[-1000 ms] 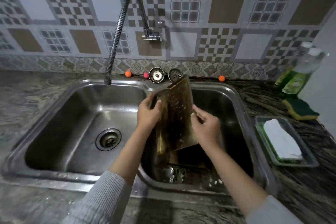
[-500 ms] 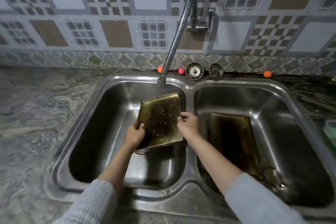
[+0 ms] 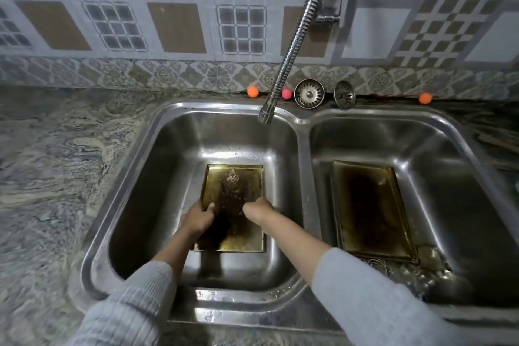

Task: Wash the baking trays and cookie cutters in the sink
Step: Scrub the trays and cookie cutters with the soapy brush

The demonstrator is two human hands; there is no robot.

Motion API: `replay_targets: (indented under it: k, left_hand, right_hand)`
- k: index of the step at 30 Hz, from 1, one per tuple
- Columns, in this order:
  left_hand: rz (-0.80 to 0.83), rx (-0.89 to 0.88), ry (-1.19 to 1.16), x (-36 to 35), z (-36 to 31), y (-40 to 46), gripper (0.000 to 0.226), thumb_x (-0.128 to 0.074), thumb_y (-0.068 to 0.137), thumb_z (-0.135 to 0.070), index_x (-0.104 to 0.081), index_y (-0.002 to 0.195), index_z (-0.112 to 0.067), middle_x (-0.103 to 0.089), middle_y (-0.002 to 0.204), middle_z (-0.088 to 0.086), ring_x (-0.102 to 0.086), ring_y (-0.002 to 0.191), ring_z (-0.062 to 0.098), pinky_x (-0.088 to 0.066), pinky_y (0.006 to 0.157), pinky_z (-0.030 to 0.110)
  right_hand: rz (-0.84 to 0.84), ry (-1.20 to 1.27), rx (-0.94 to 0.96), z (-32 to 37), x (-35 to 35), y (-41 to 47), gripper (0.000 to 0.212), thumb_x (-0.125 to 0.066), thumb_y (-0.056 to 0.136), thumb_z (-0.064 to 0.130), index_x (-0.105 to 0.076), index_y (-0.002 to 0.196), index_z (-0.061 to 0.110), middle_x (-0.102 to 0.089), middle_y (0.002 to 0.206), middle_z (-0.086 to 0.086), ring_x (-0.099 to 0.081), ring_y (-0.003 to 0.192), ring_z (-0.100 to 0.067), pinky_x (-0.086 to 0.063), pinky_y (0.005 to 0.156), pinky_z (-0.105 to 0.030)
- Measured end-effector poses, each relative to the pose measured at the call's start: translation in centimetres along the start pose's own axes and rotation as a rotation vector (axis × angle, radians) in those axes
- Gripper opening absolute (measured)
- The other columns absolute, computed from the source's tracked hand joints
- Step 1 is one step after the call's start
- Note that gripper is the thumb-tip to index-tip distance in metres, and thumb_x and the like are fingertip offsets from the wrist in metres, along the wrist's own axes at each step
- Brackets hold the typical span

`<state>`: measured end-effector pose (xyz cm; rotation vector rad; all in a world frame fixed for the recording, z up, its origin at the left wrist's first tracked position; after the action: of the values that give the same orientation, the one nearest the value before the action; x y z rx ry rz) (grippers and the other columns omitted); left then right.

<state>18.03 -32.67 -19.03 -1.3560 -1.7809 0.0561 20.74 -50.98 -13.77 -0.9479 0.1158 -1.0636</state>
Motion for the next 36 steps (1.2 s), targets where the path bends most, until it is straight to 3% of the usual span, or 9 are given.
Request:
replay_targets:
  k: [3, 8, 14, 18, 20, 22, 27, 31, 36]
  left_hand:
    - [-0.032, -0.058, -0.079, -0.1, -3.6, -1.4, 0.043, -0.045, 0.099, -0.033, -0.045, 0.136, -0.01, -0.052, 0.136, 0.015, -0.047, 0.126, 0.035, -0.037, 0.107, 0.044]
    - [-0.129, -0.266, -0.225, -1.7, -13.6, -4.8, 0.05, -0.049, 0.097, -0.03, -0.04, 0.142, -0.008, -0.047, 0.142, 0.011, -0.044, 0.131, 0.028, -0.036, 0.109, 0.039]
    - [-0.065, -0.503, -0.27, -10.0, -25.3, -11.1, 0.039, -0.054, 0.095, -0.024, -0.053, 0.13, -0.006, -0.059, 0.125, 0.007, -0.055, 0.117, 0.019, -0.041, 0.096, 0.024]
    - [0.176, -0.447, -0.13, -18.5, -26.6, -11.9, 0.03, -0.056, 0.092, -0.016, -0.058, 0.12, -0.006, -0.062, 0.113, 0.008, -0.058, 0.107, 0.021, -0.043, 0.09, 0.024]
    - [0.247, -0.384, 0.035, -22.2, -25.1, -10.7, 0.021, -0.056, 0.085, -0.021, -0.062, 0.103, -0.011, -0.065, 0.108, 0.01, -0.06, 0.104, 0.027, -0.048, 0.095, 0.035]
    - [0.238, -0.263, 0.212, -25.3, -22.4, -8.2, 0.033, -0.054, 0.076, -0.029, -0.063, 0.102, -0.011, -0.064, 0.109, 0.015, -0.059, 0.106, 0.033, -0.05, 0.095, 0.042]
    - [0.156, -0.152, 0.276, -27.1, -21.2, -8.2, 0.021, -0.063, 0.081, -0.015, -0.063, 0.099, -0.003, -0.064, 0.101, 0.013, -0.062, 0.096, 0.029, -0.054, 0.081, 0.034]
    - [0.036, -0.064, 0.182, -26.9, -21.0, -8.1, 0.005, -0.063, 0.084, -0.005, -0.059, 0.086, -0.003, -0.061, 0.089, 0.011, -0.06, 0.083, 0.024, -0.054, 0.074, 0.033]
    - [-0.094, -0.079, 0.102, -26.5, -20.9, -7.7, 0.015, -0.061, 0.084, -0.006, -0.064, 0.099, -0.005, -0.065, 0.1, 0.013, -0.064, 0.088, 0.026, -0.057, 0.078, 0.039]
  right_hand:
    - [-0.045, 0.139, 0.103, 1.1, 2.2, -1.1, 0.047, -0.048, 0.091, 0.011, -0.042, 0.136, 0.003, -0.05, 0.132, -0.009, -0.048, 0.12, -0.023, -0.037, 0.094, -0.025]
    - [-0.235, 0.426, 0.36, 0.6, 12.2, -5.1, 0.03, -0.055, 0.093, 0.009, -0.059, 0.122, 0.011, -0.062, 0.114, -0.002, -0.056, 0.104, -0.013, -0.042, 0.085, -0.02]
    - [-0.543, 0.267, 0.331, -8.1, 26.1, -7.3, 0.029, -0.054, 0.093, 0.01, -0.058, 0.121, 0.015, -0.061, 0.112, 0.0, -0.056, 0.112, -0.016, -0.045, 0.092, -0.027]
    - [-0.84, -0.094, 0.352, -12.7, 35.2, -10.7, 0.033, -0.059, 0.087, 0.016, -0.059, 0.12, 0.015, -0.062, 0.116, -0.009, -0.059, 0.105, -0.025, -0.045, 0.084, -0.028]
    - [-0.994, -0.339, 0.334, -14.5, 39.2, -12.3, 0.037, -0.058, 0.084, 0.017, -0.059, 0.121, 0.012, -0.058, 0.118, -0.016, -0.054, 0.108, -0.033, -0.044, 0.091, -0.037]
    - [-1.087, -0.492, 0.239, -16.6, 42.8, -13.0, 0.042, -0.053, 0.08, 0.019, -0.059, 0.12, 0.007, -0.053, 0.122, -0.024, -0.046, 0.112, -0.042, -0.036, 0.1, -0.045]
    - [-1.094, -0.58, 0.004, -20.9, 47.4, -13.8, 0.04, -0.056, 0.08, 0.015, -0.059, 0.119, 0.009, -0.046, 0.131, -0.025, -0.04, 0.116, -0.046, -0.032, 0.104, -0.051]
    - [-1.082, -0.586, 0.05, -21.7, 48.0, -14.1, 0.04, -0.055, 0.083, 0.01, -0.059, 0.122, 0.008, -0.05, 0.124, -0.026, -0.045, 0.112, -0.046, -0.041, 0.092, -0.046]
    - [-1.048, -0.517, 0.162, -22.1, 49.3, -14.7, 0.041, -0.05, 0.09, 0.01, -0.056, 0.13, 0.015, -0.05, 0.129, -0.02, -0.05, 0.112, -0.042, -0.048, 0.082, -0.044]
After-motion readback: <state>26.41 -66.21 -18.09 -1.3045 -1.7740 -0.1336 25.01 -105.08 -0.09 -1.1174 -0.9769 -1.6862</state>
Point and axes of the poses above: each hand's wrist, its own y-axis towards the middle knuckle, its own x-axis out of the back of the hand, z = x × y, the point moved 8 cm from there along y, towards the middle knuckle
